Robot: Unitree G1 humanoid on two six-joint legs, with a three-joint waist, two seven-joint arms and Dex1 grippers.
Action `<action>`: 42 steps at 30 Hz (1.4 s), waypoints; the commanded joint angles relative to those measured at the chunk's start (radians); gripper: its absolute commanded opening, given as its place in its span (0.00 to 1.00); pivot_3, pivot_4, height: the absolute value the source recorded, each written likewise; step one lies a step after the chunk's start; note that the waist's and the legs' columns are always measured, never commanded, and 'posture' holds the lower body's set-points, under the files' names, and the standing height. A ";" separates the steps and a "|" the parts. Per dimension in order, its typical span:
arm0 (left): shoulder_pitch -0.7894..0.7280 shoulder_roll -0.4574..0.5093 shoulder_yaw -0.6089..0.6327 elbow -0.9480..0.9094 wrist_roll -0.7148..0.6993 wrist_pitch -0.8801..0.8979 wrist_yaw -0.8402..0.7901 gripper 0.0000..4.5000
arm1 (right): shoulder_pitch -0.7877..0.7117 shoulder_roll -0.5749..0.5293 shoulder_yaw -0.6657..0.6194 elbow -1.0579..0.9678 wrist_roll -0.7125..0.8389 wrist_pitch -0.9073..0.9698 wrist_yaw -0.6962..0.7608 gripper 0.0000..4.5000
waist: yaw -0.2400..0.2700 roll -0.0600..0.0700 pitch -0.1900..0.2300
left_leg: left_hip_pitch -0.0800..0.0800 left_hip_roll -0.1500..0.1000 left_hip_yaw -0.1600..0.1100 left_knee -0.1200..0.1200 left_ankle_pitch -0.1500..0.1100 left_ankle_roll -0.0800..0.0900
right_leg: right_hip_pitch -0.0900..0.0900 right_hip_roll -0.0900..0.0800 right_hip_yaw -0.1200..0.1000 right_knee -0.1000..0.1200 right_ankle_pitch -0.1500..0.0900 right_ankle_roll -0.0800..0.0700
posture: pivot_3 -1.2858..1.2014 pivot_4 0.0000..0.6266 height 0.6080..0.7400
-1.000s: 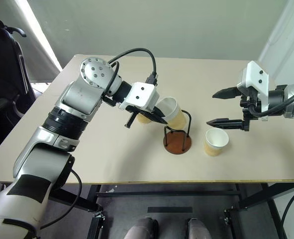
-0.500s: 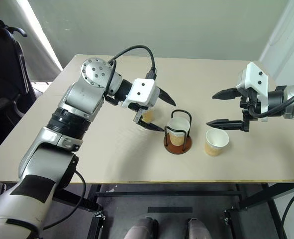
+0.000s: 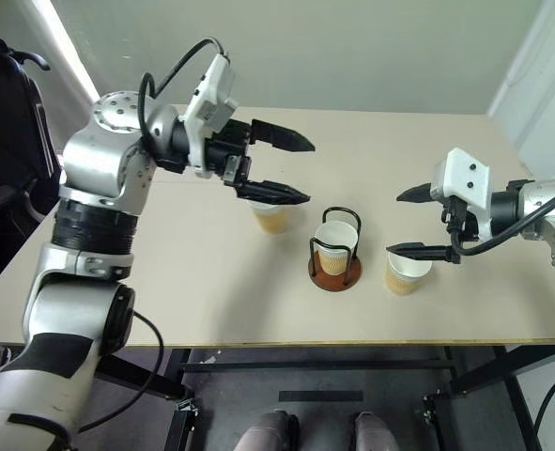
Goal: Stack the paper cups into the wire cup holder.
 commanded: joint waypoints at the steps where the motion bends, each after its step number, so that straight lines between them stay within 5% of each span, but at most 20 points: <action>1: 0.058 0.100 -0.003 -0.078 -0.020 0.038 -0.089 0.99 | 0.022 -0.030 0.044 -0.006 -0.079 -0.060 0.015 1.00 | -0.002 0.000 0.000 | 0.001 0.000 0.000 0.000 0.000 0.000 | 0.000 0.000 0.000 0.000 0.000 0.000 | 0.52 0.24 1.00; 8: 0.108 0.239 -0.040 -0.049 0.039 -0.075 -0.115 0.99 | 0.043 -0.043 0.102 0.024 -0.156 -0.118 0.062 1.00 | 0.003 0.000 0.000 | 0.000 0.000 0.000 0.001 0.001 0.001 | 0.000 0.000 0.000 0.000 0.000 0.000 | 0.52 0.24 1.00; 26: 0.160 0.256 0.009 -0.061 0.041 -0.098 -0.047 0.99 | 0.044 0.000 0.215 0.168 -0.318 -0.294 0.152 1.00 | -0.002 0.000 0.000 | 0.000 0.000 0.000 0.000 0.001 0.001 | 0.000 0.000 0.000 0.000 -0.001 -0.001 | 0.52 0.24 1.00; 30: 0.163 0.260 0.004 -0.055 0.046 -0.112 -0.055 1.00 | 0.034 0.021 0.225 0.190 -0.338 -0.309 0.158 0.80 | -0.003 0.000 0.000 | 0.000 0.000 0.000 0.000 0.001 0.001 | 0.000 0.000 0.000 0.000 -0.001 -0.001 | 0.52 0.24 1.00; 40: 0.163 0.265 -0.002 -0.031 0.073 -0.149 -0.063 1.00 | 0.015 0.044 0.225 0.213 -0.357 -0.317 0.182 0.00 | -0.005 0.000 0.000 | 0.000 0.000 0.000 0.000 0.001 0.001 | 0.000 0.000 0.000 0.000 -0.001 -0.002 | 0.52 0.24 1.00; 42: 0.165 0.266 -0.002 -0.031 0.076 -0.155 -0.062 1.00 | 0.012 0.042 0.223 0.213 -0.354 -0.314 0.187 0.00 | -0.005 0.000 0.000 | 0.000 0.000 0.000 0.000 0.001 0.001 | 0.000 0.000 0.000 0.000 -0.001 -0.002 | 0.52 0.24 1.00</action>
